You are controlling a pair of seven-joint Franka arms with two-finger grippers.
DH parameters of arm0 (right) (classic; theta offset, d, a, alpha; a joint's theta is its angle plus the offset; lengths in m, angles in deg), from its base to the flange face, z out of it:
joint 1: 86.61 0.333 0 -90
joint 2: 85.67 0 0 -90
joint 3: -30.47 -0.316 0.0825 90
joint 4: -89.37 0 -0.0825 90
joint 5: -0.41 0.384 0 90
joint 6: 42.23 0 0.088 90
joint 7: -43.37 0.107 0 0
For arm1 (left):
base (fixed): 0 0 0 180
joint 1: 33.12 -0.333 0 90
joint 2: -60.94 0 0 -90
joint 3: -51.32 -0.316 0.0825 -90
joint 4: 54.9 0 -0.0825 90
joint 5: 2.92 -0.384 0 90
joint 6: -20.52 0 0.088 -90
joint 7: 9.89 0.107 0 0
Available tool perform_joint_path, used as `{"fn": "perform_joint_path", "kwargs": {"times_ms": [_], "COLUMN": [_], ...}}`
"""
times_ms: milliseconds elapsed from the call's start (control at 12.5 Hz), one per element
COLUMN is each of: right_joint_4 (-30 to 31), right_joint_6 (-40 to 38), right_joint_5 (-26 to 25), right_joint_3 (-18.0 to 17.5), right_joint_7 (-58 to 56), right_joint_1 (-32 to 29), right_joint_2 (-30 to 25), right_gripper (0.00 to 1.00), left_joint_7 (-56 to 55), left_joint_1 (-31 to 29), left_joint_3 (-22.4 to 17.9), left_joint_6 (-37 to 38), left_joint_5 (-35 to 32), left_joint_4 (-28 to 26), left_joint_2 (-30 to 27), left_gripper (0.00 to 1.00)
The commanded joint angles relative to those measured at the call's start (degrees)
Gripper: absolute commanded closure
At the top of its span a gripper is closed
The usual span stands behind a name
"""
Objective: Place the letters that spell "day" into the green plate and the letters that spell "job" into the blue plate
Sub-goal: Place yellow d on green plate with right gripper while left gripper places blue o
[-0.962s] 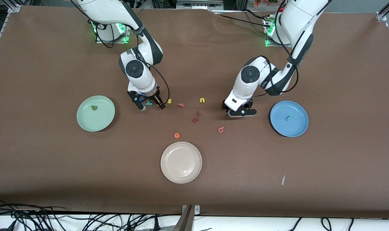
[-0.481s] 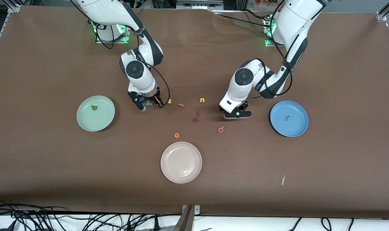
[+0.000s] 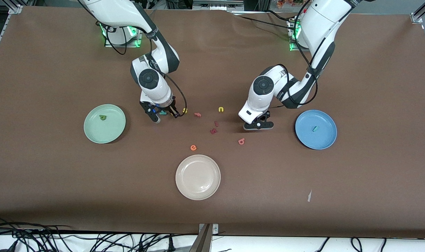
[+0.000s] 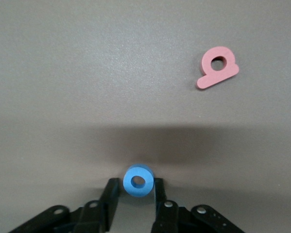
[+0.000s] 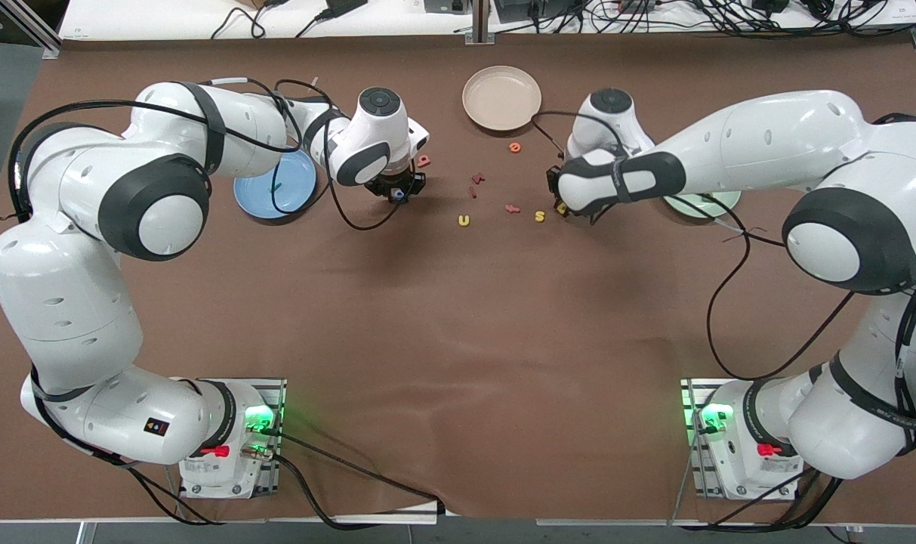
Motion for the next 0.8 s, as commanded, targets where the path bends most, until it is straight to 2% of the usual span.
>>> {"fn": "perform_joint_path", "kwargs": {"times_ms": [0, 240, 401, 561, 721], "right_joint_4": [-3.4, -2.7, -1.0, 2.2, 7.5], "right_joint_6": [-14.8, -20.2, -20.0, -16.4, -8.1], "right_joint_5": [-0.3, -0.2, -0.2, 0.2, 0.4], "right_joint_3": [5.2, 13.4, 18.6, 23.1, 24.3], "right_joint_7": [-10.3, -26.7, -36.4, -45.9, -51.6], "right_joint_1": [0.0, 0.0, 0.0, -0.4, -1.6], "right_joint_2": [-5.5, -8.4, -8.4, -7.8, -7.2], "right_gripper": [0.92, 0.91, 0.91, 0.91, 0.91], "left_joint_7": [-1.6, -1.5, -1.1, 0.8, 5.0], "left_joint_1": [1.0, 0.9, 0.3, 0.0, -1.8], "left_joint_3": [-0.3, -0.4, -0.4, -0.2, -0.3], "left_joint_6": [1.4, 1.4, 4.0, 11.4, 16.1], "left_joint_5": [-2.2, -2.2, -2.2, -2.2, -2.1], "left_joint_4": [1.4, 1.4, 2.5, 6.6, 7.6], "left_joint_2": [1.0, 1.0, 0.5, 0.4, -0.6], "left_gripper": [0.76, 0.92, 0.96, 0.98, 0.99]}}
